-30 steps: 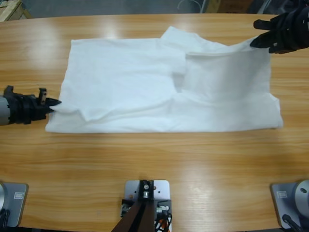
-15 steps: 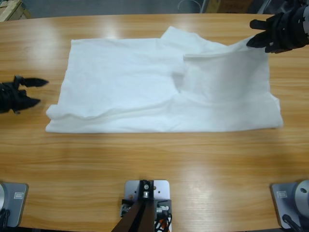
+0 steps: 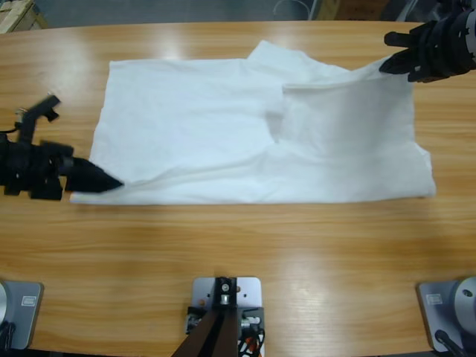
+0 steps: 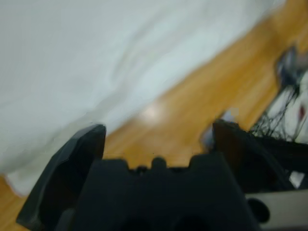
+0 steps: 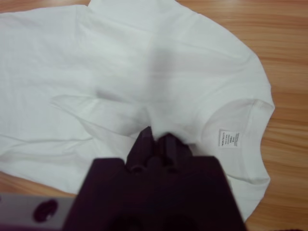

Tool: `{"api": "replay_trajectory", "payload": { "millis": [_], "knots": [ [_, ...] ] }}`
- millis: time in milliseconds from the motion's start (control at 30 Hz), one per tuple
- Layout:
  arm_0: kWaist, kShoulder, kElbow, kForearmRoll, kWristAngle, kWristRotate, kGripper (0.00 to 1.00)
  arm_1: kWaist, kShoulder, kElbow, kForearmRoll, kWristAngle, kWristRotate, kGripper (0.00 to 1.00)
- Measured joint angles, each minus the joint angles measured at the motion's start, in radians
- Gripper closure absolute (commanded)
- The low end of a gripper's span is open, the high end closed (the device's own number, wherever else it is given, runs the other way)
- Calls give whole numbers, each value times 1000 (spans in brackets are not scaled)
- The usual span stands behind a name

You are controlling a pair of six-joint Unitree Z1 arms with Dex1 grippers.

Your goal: Fold clothes

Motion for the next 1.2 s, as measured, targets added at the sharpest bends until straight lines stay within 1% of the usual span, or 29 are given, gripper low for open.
{"api": "replay_trajectory", "payload": {
  "millis": [67,133,167,200,267,333,433,533,700,733,800,833,1000,1200],
  "knots": [
    [-14,54,-96,138,7,117,261,0,0,0,0,0,0,1000],
    [-23,103,-168,208,51,179,505,0,0,1,0,0,0,1000],
    [-29,127,-198,225,77,197,561,0,0,2,0,0,0,1000],
    [-36,155,-224,235,101,210,596,0,0,2,0,0,0,1000],
    [-61,222,-278,259,128,234,601,0,0,4,0,0,0,1000],
    [-104,289,-327,286,136,252,599,0,0,4,-1,0,-3,1000],
    [-167,368,-359,310,153,286,598,0,0,7,-7,0,-7,1000],
    [-207,401,-365,325,190,308,598,0,0,14,-23,0,-17,1000],
    [-224,410,-365,331,203,330,601,0,0,18,-51,0,-31,1000],
    [-226,411,-365,331,205,331,625,0,0,18,-53,0,-31,1000],
    [-229,411,-366,331,210,331,829,0,0,24,-56,0,-31,1000],
    [-231,411,-367,333,212,331,869,0,0,29,-57,0,-31,1000],
    [-278,431,-406,365,201,331,869,0,0,44,-62,0,-31,1000],
    [-286,525,-441,368,209,331,869,0,0,48,-64,0,-31,1000]
  ]
}}
